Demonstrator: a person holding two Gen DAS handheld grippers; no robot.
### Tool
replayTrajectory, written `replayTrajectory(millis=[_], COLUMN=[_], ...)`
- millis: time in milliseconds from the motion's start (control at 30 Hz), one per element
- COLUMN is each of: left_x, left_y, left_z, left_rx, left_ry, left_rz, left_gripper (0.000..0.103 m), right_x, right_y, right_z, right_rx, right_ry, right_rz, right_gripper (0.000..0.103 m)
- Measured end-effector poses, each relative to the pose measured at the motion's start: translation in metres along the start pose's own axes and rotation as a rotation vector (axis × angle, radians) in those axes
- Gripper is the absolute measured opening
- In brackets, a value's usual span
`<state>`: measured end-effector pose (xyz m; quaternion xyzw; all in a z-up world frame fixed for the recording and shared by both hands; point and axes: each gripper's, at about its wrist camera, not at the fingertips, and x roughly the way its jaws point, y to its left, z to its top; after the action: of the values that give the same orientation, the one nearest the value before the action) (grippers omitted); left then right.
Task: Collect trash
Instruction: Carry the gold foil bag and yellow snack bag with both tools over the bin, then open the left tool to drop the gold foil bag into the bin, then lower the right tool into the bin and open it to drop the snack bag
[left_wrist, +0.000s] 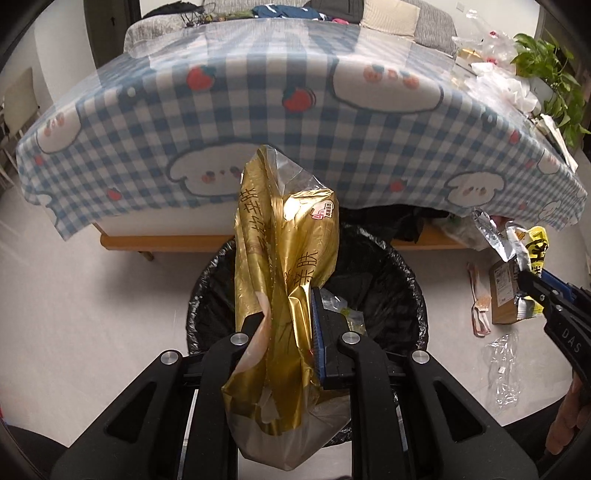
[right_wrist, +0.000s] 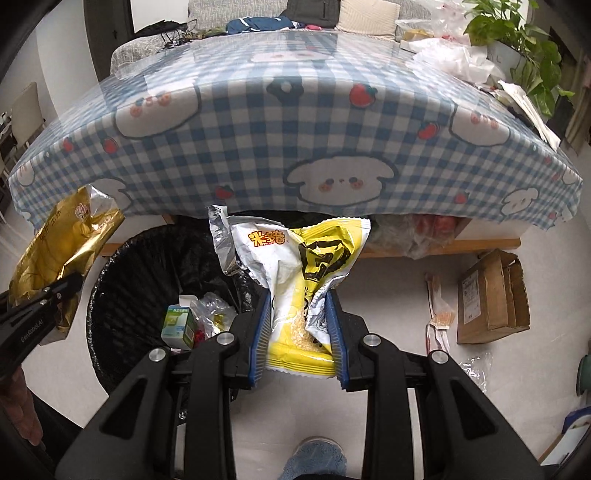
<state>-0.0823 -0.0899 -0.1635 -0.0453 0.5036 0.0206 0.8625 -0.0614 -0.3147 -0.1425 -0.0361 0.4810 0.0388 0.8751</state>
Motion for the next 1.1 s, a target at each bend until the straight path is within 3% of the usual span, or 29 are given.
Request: replayTrajectory(millis=[267, 433, 800, 1100], left_x=[0.025, 0.029, 0.021, 0.018], left_y=[-0.013, -0.013, 0.014, 0.071], left_z=[-0.009, -0.011, -0.011, -0.016], left_rx=[0.03, 0.022, 0.023, -0.032], left_ry=[0.024, 0.028, -0.012, -0.019], left_rz=[-0.013, -0.026, 0.037, 0.09], left_gripper=[0.017, 0.032, 0.08, 0.095], right_x=[0.004, 0.005, 0.008, 0.02], right_y=[-0.007, -0.005, 0.03, 0.083], right_z=[0.0, 0.0, 0.008, 0.008], right_rx=[0.018, 0.016, -0.015, -0.055], right_ry=[0.008, 0.014, 0.009, 0.023], right_rz=[-0.006, -0.007, 0.025, 0.07], right_gripper=[0.028, 0.028, 0.028, 0.028])
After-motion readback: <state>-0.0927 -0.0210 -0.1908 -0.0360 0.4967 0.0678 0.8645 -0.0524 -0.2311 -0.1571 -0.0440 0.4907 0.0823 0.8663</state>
